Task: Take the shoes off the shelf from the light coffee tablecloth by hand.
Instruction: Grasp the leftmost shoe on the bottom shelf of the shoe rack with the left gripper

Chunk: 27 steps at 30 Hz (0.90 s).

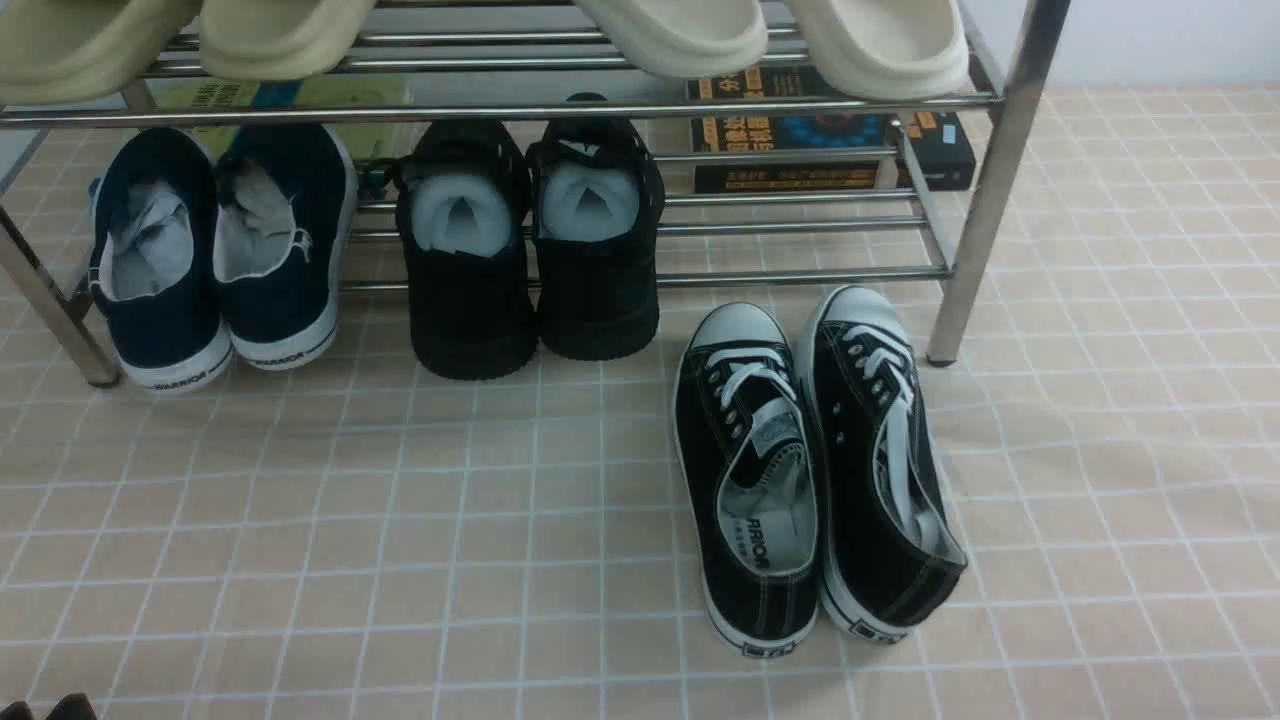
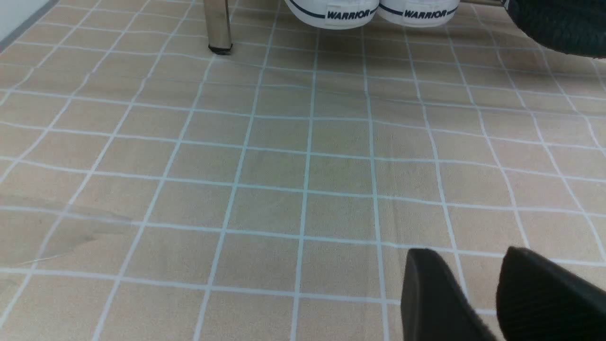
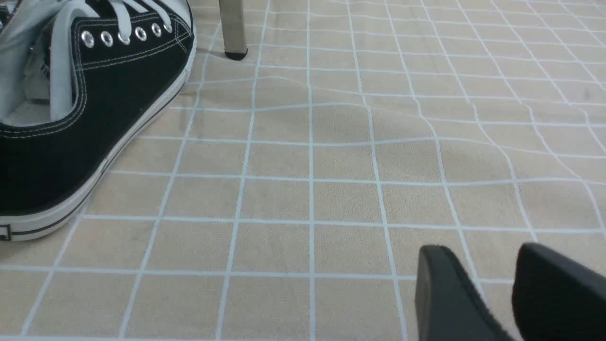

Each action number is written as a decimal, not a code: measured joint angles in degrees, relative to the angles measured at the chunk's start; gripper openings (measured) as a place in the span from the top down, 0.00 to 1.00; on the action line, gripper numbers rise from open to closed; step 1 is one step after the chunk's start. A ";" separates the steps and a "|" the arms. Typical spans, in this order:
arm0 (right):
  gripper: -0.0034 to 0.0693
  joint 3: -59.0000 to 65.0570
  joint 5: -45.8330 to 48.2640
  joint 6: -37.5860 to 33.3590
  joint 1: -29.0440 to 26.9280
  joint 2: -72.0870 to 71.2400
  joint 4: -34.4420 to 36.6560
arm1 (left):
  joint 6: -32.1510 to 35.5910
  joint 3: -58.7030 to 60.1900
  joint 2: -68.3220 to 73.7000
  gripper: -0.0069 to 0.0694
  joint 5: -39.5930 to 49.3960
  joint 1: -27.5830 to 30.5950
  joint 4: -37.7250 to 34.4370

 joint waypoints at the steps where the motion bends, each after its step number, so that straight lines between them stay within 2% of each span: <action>1: 0.62 0.00 0.00 0.00 0.00 0.00 0.00 | 0.00 0.00 0.00 0.59 0.00 0.00 0.00; 20: 0.62 0.00 0.00 0.00 0.00 0.00 0.00 | -0.66 0.00 0.00 0.59 0.00 0.00 -0.61; 21: 0.62 0.00 0.00 0.00 0.00 0.00 0.00 | -4.34 0.00 0.00 0.59 -0.06 0.00 -4.94; 23: 0.62 0.00 0.00 0.00 0.00 0.00 0.00 | -7.57 0.00 0.00 0.59 -0.27 0.00 -9.20; 24: 0.62 0.00 0.00 0.00 0.00 0.00 0.00 | -13.41 0.00 0.00 0.59 -0.50 0.00 -16.29; 25: 0.62 0.00 0.00 0.00 0.00 0.00 0.00 | -16.91 0.00 0.00 0.59 -0.58 0.00 -20.70; 26: 0.62 0.00 0.00 0.00 0.00 0.00 0.00 | -17.57 0.00 0.00 0.59 -0.57 0.00 -21.49; 27: 0.62 0.00 0.00 0.00 0.00 0.00 0.00 | -22.62 0.19 0.00 0.59 -0.97 0.00 -27.50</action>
